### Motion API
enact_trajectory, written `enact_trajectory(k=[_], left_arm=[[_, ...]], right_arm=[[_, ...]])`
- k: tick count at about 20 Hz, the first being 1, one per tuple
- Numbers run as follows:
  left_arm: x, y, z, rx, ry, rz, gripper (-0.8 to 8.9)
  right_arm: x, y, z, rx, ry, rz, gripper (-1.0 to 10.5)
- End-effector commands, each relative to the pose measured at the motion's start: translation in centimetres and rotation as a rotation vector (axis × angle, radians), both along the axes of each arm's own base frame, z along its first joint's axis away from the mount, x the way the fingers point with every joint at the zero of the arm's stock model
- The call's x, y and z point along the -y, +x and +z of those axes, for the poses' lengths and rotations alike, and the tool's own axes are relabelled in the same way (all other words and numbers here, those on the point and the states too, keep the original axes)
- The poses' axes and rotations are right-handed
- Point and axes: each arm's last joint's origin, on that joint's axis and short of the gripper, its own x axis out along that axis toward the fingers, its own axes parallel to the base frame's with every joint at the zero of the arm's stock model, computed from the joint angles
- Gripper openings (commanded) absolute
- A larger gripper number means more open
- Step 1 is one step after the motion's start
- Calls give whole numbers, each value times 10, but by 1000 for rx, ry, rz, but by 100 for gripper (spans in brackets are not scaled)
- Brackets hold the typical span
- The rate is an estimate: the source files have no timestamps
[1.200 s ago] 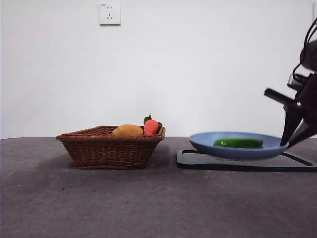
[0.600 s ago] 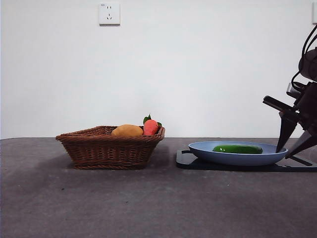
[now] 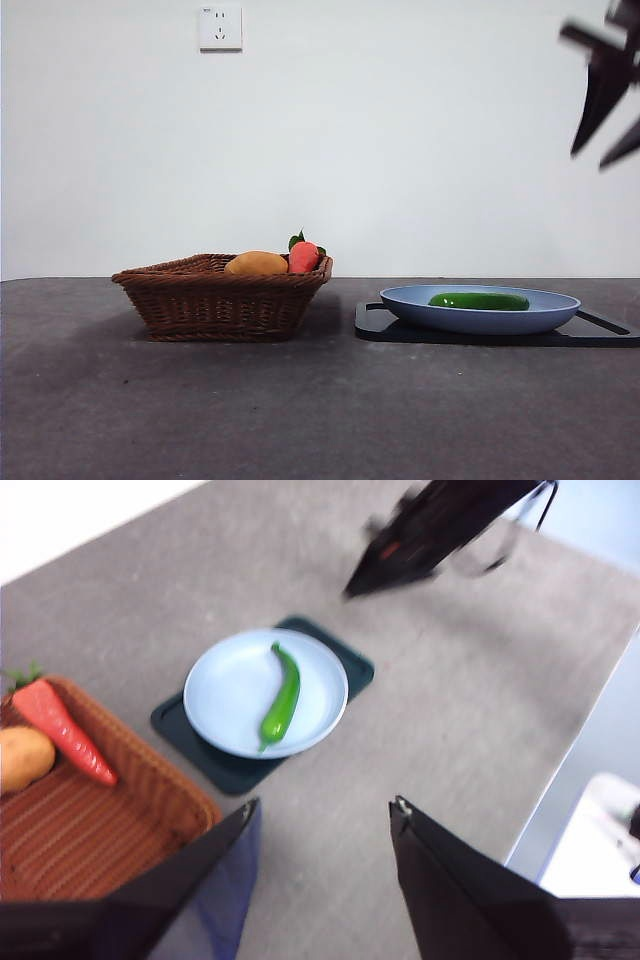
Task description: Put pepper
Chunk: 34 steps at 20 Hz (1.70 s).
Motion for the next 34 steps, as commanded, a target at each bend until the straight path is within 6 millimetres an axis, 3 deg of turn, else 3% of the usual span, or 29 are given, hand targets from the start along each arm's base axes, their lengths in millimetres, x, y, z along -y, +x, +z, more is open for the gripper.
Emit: enact_trajectory(k=[1, 6, 11, 13, 14, 31, 34], left_arm=[[3, 1, 3, 17, 8, -15, 232], [3, 1, 1, 3, 24, -16, 232], [1, -1, -2, -27, 56, -17, 213], [0, -1, -4, -38, 68, -17, 77], [0, -2, -4, -43, 72, -17, 0], [4, 2, 5, 37, -4, -17, 8], [-10, 11, 16, 176, -14, 118, 8]], right_arm=[[-14, -32, 28, 55, -43, 109, 157], [-39, -114, 61, 55, -61, 289, 155], [-45, -158, 71, 66, -67, 399, 136], [-44, -164, 73, 87, -83, 425, 11], [-43, -166, 73, 99, -90, 437, 7], [-42, -167, 74, 95, -88, 427, 11], [-42, -167, 74, 95, -88, 427, 11]])
